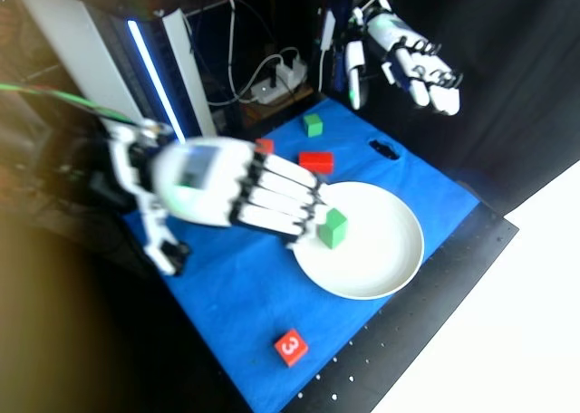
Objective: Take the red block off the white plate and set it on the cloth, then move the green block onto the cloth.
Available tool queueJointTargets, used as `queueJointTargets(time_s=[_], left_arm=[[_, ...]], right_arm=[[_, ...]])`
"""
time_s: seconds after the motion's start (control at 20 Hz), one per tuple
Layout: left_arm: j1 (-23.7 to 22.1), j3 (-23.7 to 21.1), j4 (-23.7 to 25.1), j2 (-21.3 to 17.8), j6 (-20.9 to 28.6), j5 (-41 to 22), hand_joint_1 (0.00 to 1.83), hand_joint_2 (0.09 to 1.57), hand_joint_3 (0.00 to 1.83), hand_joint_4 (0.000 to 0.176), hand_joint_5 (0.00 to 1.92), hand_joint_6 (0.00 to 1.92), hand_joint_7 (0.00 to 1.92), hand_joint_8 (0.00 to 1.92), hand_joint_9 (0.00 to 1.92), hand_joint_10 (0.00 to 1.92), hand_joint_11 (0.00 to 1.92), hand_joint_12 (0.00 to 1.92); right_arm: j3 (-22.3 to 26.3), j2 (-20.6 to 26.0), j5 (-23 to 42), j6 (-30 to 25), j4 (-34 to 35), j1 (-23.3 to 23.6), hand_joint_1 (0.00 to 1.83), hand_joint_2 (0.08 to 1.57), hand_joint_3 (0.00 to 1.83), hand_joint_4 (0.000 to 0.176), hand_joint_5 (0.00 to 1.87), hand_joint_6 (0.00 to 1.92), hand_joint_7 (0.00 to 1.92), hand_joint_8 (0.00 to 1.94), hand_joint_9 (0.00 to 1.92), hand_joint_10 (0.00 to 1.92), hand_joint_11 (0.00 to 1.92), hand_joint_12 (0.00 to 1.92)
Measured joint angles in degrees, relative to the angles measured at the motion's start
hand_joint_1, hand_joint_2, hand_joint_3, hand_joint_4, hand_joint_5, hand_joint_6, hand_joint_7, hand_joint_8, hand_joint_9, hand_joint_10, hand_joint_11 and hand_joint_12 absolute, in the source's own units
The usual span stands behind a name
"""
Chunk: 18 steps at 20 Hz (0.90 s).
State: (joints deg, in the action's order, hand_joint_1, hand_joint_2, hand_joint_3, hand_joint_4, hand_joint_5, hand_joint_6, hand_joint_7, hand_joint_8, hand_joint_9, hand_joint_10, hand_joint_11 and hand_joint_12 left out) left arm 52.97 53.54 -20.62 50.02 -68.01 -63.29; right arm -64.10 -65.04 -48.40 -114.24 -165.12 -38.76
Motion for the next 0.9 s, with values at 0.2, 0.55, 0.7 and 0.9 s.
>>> queueJointTargets(time_s=[0.2,0.55,0.7,0.9], left_arm=[[0.0,0.0,-0.2,0.0,0.0,0.0,0.63,1.27,0.00,0.060,0.18,0.01,0.22,0.01,0.23,0.02,0.00,0.83],[0.0,0.0,-0.6,0.0,0.0,-0.2,0.69,1.27,0.00,0.065,0.19,0.00,0.25,0.00,0.26,0.02,0.00,1.00],[0.0,0.0,-0.5,0.0,0.0,-0.6,0.64,1.28,0.00,0.071,0.18,0.00,0.25,0.00,0.25,0.01,0.00,0.93],[0.0,0.0,-0.6,0.0,0.0,-1.2,0.61,1.29,0.00,0.049,0.20,0.00,0.25,0.00,0.26,0.01,0.00,0.93]], right_arm=[[-2.3,-2.2,3.3,0.0,0.5,0.8,1.08,0.89,0.00,0.000,0.68,0.01,0.72,0.06,0.52,0.61,0.19,1.50],[-7.5,-7.3,8.0,0.0,1.9,2.4,1.06,0.88,0.00,0.000,0.71,0.00,0.75,0.02,0.44,0.99,0.26,1.61],[-9.5,-9.3,10.7,0.1,2.3,2.9,1.06,0.88,0.00,0.000,0.72,0.00,0.79,0.04,0.43,0.96,0.18,1.57],[-12.4,-11.8,13.4,0.1,2.8,3.6,1.02,0.90,0.00,0.000,0.65,0.00,0.74,0.01,0.46,0.76,0.12,1.56]])
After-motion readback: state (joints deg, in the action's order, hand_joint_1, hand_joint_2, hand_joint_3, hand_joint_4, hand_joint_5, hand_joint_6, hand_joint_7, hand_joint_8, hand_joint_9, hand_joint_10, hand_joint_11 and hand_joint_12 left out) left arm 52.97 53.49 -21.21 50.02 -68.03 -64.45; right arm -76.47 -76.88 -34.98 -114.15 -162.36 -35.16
